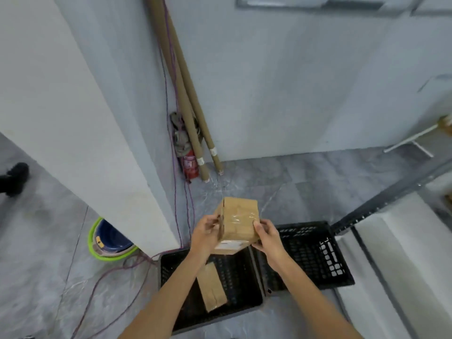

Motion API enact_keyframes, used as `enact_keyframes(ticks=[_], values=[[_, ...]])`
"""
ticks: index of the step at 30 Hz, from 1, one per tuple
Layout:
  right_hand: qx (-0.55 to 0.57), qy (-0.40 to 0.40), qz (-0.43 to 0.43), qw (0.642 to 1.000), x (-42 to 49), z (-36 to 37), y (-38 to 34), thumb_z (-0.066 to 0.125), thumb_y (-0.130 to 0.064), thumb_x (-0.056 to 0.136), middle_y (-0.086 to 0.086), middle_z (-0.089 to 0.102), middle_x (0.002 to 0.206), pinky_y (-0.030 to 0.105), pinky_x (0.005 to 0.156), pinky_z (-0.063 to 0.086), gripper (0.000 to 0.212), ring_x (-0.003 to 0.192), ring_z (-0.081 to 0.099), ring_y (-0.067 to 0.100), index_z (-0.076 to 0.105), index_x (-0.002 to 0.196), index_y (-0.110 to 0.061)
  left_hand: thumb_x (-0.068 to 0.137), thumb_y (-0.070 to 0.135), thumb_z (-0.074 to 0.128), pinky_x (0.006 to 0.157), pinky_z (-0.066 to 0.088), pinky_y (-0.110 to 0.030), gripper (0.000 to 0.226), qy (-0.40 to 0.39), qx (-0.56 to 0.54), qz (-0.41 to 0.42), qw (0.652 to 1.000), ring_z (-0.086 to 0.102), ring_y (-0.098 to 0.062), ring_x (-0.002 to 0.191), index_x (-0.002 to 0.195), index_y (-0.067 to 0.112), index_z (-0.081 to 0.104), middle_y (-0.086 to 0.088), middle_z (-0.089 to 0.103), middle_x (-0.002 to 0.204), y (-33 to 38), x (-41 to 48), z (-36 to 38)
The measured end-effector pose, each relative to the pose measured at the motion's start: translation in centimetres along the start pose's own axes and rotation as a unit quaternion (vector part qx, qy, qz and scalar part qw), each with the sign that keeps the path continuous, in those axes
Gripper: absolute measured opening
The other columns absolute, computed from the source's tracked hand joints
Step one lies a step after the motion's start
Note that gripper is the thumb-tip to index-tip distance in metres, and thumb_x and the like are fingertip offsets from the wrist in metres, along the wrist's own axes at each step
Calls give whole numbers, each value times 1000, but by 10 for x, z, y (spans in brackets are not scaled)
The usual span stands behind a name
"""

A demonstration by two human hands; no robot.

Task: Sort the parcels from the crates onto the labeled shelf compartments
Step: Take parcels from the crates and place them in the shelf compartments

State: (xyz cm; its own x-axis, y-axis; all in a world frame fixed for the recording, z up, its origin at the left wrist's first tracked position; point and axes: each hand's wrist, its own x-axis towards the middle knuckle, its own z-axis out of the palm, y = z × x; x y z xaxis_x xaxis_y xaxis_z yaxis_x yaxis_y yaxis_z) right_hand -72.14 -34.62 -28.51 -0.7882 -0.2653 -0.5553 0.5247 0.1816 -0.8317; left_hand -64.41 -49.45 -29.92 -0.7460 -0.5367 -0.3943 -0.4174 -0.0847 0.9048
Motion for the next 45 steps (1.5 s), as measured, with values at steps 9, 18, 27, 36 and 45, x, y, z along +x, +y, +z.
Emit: enact_keyframes(ticks=[9, 18, 27, 36, 45], values=[[63, 58, -120, 989, -87, -97, -153, 44, -35, 99, 0, 63, 93, 44, 87, 51, 27, 87, 60, 17, 59, 107, -14, 92, 14, 55, 75, 42, -4, 28, -80, 26, 166, 983, 55, -11, 100, 119, 13, 49, 4, 56, 103, 182, -61, 55], [125, 56, -289, 948, -166, -186, -205, 41, -16, 101, 9, 63, 86, 20, 66, 53, 31, 72, 57, 16, 59, 119, 1, 97, 50, 28, 94, 37, -33, 48, -191, 18, 168, 967, 44, -12, 114, 133, 19, 33, 6, 49, 118, 274, -118, 121], [75, 134, -368, 917, -224, -238, -202, 47, -4, 96, 5, 69, 112, 28, 93, 52, 30, 103, 65, 16, 60, 122, -14, 65, 91, 21, 97, 44, -52, 100, -296, 44, 146, 943, 53, -22, 112, 127, 16, 41, -6, 58, 120, 306, -140, 180], [60, 309, -381, 870, -266, -257, -199, 53, -21, 95, -5, 66, 109, 32, 87, 55, 20, 103, 63, 12, 61, 109, -33, 69, 37, 76, 84, 55, -46, 89, -463, 41, 188, 865, 58, -24, 111, 138, 27, 21, -11, 55, 121, 313, -169, 221], [95, 558, -333, 754, -326, -283, -130, 60, -34, 90, -7, 61, 114, 28, 87, 49, 15, 109, 55, 11, 62, 105, -31, 82, 35, 65, 59, 59, -39, 34, -554, -123, 140, 812, 71, -16, 78, 109, 19, 51, -3, 71, 97, 308, -202, 246]])
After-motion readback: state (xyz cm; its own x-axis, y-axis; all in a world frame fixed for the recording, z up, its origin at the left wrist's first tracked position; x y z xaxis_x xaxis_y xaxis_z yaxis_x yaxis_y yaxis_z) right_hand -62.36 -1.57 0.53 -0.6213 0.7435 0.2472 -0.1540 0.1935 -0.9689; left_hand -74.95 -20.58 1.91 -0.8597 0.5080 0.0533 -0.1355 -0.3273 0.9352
